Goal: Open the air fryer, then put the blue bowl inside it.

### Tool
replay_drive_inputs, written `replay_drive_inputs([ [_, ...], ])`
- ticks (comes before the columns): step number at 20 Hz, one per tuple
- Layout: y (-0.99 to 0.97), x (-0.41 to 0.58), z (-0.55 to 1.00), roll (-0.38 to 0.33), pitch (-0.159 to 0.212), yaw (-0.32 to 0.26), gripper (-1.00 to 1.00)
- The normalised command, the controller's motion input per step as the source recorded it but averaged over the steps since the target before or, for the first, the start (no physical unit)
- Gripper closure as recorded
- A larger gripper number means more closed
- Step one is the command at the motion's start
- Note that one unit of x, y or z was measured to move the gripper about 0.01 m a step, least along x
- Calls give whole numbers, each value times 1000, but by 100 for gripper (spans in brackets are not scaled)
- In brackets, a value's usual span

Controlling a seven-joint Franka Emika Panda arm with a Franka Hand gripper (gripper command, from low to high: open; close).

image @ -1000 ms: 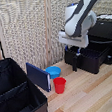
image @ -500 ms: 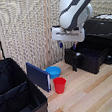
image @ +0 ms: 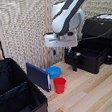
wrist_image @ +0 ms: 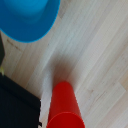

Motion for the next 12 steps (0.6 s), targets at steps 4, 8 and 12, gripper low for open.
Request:
replay_drive_inputs([
  [4,0,242,-311,-136,68,-6,-100],
  [8,-1,168,-320,-134,91,-74,-100],
  [12,-21,122,-361,-84,146,-53,-100],
])
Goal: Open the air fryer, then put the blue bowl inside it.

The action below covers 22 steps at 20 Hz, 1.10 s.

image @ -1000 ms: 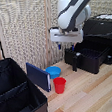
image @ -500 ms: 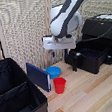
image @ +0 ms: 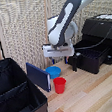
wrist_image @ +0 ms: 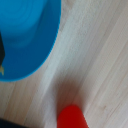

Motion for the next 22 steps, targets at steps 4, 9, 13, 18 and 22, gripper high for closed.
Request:
replay_drive_inputs([
  [4,-81,66,-331,-31,203,-23,-100],
  [9,-123,91,-333,53,92,-10,-100],
  [13,-38,22,-218,114,-127,35,-100],
  [18,-5,74,-106,159,-160,87,100],
  [22,0,56,-31,142,-48,78,100],
])
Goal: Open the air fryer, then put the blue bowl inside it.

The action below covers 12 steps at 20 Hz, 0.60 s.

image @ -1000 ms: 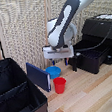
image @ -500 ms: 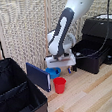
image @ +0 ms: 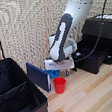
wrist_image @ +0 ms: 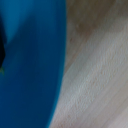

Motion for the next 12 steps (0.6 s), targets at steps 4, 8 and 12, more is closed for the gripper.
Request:
replay_drive_inputs([
  [4,9,20,-63,118,0,74,100],
  [8,36,14,-81,76,-2,44,100],
  [12,60,8,-1,50,-37,-90,100],
])
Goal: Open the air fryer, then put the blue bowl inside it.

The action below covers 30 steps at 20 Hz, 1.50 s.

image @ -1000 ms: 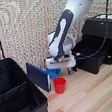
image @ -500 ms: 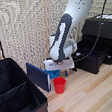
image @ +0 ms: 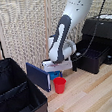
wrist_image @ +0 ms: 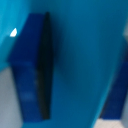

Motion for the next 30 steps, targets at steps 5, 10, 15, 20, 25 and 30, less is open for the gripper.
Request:
replay_drive_inputs([
  [5,26,6,-10,10,-31,-347,100],
  [10,0,0,300,37,-19,-370,100],
  [15,9,8,591,17,-2,-330,100],
  [20,50,100,699,-6,0,-295,100],
  [25,18,155,766,-28,0,-281,100],
  [30,0,159,783,-36,0,-271,100],
])
